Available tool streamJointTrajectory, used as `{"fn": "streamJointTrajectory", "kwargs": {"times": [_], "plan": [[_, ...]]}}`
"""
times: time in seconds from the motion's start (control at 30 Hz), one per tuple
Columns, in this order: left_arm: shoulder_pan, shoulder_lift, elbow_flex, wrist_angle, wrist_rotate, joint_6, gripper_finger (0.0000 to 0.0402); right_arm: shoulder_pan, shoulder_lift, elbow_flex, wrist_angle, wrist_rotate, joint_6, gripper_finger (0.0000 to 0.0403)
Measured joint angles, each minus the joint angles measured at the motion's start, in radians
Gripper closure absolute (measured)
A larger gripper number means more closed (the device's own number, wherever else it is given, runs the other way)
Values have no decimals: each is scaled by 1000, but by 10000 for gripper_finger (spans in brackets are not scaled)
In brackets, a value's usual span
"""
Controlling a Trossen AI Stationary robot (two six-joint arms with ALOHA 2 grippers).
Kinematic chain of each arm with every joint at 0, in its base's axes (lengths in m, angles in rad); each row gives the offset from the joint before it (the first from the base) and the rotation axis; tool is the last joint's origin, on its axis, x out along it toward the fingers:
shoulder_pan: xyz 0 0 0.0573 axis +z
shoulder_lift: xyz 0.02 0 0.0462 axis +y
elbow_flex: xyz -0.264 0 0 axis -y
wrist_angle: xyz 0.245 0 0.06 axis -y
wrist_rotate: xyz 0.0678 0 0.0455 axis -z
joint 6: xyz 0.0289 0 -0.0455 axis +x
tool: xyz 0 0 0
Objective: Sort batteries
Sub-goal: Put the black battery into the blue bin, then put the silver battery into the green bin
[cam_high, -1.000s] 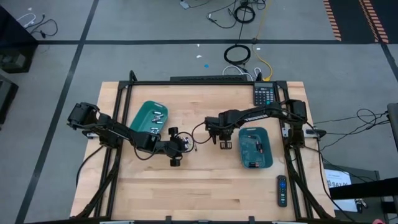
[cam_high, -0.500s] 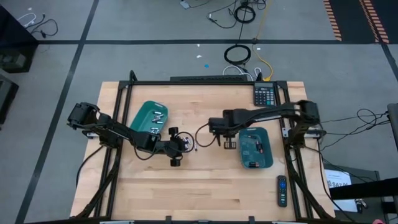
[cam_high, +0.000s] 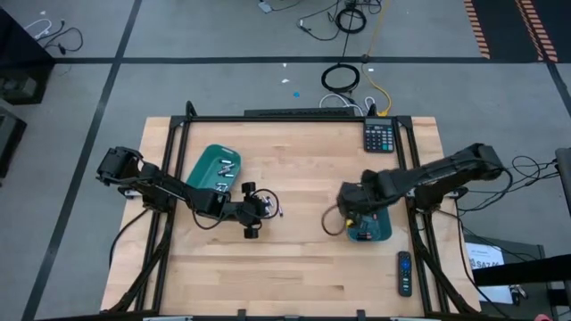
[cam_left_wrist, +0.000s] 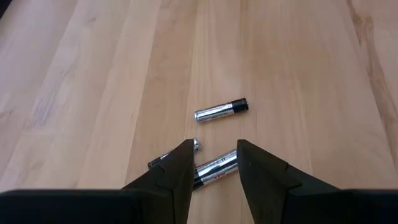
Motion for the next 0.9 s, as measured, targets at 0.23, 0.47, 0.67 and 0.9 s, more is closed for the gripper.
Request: {"fn": "streamJointTrajectory", "kwargs": {"times": [0.23,0.47,0.67,0.9], "plan": [[0,0,0,-27,0,0,269,103,-69,-220,104,57,222,343],[2,0,0,-54,-80,-24,269,146,-118,-292,226,156,282,256],[13,0,51,-205,-8,-18,269,152,-117,-284,317,342,216,241],[18,0,148,-337,142,107,269,152,-123,-283,496,422,13,254]]}}
